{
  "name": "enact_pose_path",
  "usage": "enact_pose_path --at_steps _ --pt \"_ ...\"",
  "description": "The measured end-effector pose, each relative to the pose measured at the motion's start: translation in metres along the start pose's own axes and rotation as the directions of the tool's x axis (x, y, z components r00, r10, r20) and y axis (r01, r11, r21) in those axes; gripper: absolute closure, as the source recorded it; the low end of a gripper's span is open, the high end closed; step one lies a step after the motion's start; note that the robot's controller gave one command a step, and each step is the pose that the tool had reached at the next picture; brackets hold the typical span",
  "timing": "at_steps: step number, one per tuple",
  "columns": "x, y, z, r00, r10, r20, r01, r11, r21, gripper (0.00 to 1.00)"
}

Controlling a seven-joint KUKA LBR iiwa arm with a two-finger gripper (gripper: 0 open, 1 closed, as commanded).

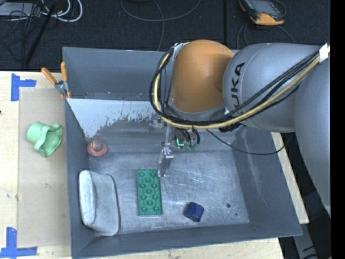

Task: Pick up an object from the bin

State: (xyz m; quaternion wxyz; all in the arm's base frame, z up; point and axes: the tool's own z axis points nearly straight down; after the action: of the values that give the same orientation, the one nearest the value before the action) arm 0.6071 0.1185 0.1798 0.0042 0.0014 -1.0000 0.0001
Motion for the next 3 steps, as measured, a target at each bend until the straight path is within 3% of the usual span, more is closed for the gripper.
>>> enact_pose_path --at_steps 1,2,3 --pt "0.060 -0.007 0.107 0.980 -0.197 0.014 0.197 0.980 0.000 0.00" --pt "0.055 -0.007 0.103 0.981 -0.194 0.031 0.194 0.981 -0.001 1.00" --pt "0.059 -0.008 -0.055 0.986 -0.165 0.017 0.165 0.986 0.001 1.00"
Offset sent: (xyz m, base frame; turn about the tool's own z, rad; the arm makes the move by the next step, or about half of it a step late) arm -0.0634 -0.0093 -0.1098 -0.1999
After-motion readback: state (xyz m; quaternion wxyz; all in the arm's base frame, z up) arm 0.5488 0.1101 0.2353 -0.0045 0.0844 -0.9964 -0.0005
